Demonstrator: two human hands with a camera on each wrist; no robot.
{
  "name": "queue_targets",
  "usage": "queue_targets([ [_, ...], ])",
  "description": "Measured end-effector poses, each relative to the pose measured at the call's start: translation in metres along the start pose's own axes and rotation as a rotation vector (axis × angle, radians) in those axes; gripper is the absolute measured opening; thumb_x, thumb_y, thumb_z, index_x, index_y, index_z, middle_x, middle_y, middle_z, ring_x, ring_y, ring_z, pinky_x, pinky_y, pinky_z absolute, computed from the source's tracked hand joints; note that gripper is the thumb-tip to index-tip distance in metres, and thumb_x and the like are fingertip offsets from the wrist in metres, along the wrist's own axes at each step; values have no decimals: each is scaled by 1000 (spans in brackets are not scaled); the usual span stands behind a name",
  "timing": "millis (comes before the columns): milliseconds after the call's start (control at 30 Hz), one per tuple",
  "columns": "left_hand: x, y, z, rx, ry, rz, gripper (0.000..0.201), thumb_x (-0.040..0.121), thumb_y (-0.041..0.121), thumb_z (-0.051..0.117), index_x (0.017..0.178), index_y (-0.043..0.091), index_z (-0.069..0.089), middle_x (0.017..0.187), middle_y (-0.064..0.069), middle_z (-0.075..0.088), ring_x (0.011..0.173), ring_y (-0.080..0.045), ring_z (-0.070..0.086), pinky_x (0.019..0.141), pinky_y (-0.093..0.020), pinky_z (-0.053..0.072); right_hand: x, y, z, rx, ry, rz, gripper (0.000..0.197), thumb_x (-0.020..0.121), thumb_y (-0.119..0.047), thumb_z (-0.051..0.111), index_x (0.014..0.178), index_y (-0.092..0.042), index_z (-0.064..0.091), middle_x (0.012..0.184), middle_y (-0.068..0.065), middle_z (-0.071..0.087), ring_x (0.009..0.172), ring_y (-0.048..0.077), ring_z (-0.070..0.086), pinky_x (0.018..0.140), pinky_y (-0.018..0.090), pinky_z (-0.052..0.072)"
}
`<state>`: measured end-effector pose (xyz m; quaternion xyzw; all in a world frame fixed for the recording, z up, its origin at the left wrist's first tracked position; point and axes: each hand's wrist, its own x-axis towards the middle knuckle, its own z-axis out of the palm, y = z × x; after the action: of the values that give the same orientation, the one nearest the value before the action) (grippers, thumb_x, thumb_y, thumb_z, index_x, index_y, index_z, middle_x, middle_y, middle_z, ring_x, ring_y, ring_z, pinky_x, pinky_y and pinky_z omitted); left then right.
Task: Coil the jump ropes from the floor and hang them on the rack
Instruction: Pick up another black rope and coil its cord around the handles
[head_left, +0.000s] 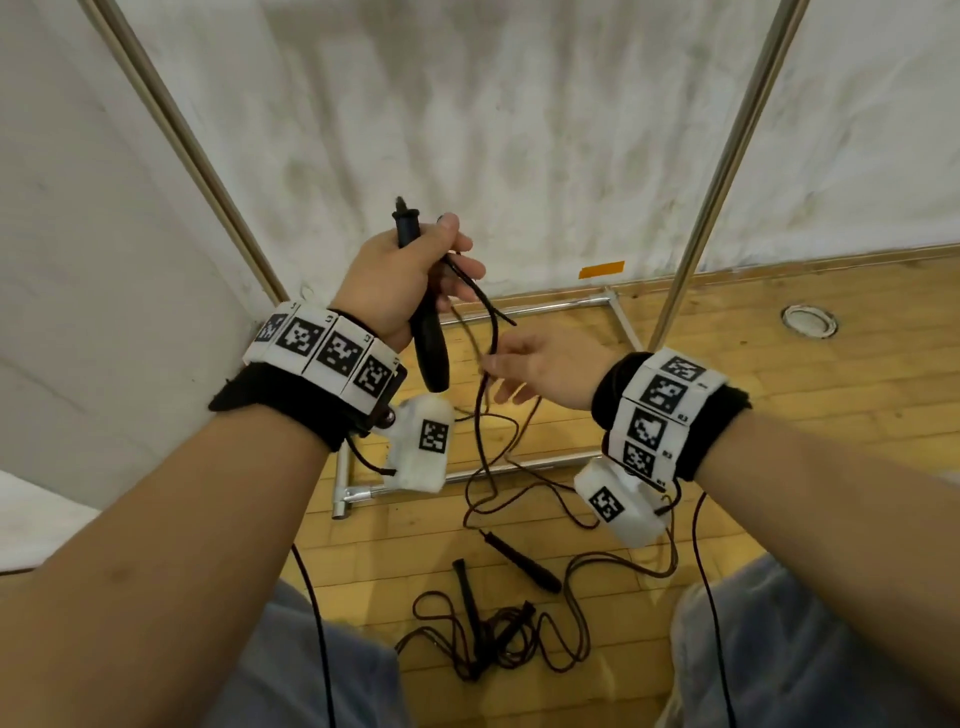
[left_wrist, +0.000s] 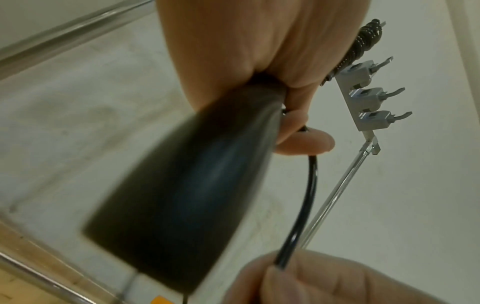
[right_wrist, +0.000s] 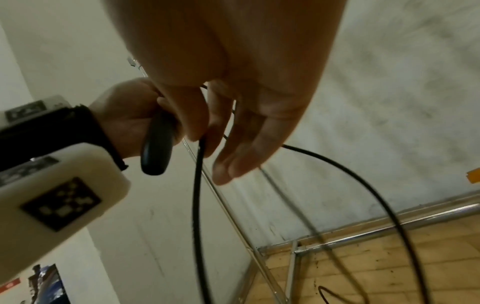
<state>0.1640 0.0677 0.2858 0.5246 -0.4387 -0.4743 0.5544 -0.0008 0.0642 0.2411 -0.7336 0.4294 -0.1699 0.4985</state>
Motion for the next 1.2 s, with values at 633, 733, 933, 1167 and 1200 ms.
queue_targets([
  [633,-13,-30,18,527,-22,46,19,86,22,69,68,19,62,54,7,63,54,-7,60,45,-18,41,-1,-21,-38,626,369,-10,14,87,-3,57,100,-1,60,86,14,67,78,23,66,70,28,56],
  [733,-8,-18,17,320,95,61,20,85,21,70,68,15,61,54,3,61,52,-11,58,43,-20,38,-2,-9,-20,130,44,54,18,84,-16,64,102,-15,67,103,2,68,96,17,62,85,32,52],
  [933,-6,-6,13,163,129,65,17,88,23,66,79,9,64,71,-1,66,47,-10,48,43,-20,37,2,5,11,-134,-23,89,20,95,-23,48,80,-21,61,92,5,69,89,23,65,83,37,53],
  [1167,-13,-29,7,421,-188,-121,6,82,14,70,87,15,68,60,2,49,50,-11,39,46,-24,30,-1,-31,-33,652,406,-22,22,97,-10,42,80,-6,55,73,14,67,59,20,67,62,29,57],
  [1200,-15,-33,8,483,-248,-124,4,82,13,70,85,16,69,55,5,47,48,-10,40,45,-23,31,-3,-35,-38,729,416,-44,22,98,-10,42,81,-6,54,73,14,67,59,20,68,60,27,57],
])
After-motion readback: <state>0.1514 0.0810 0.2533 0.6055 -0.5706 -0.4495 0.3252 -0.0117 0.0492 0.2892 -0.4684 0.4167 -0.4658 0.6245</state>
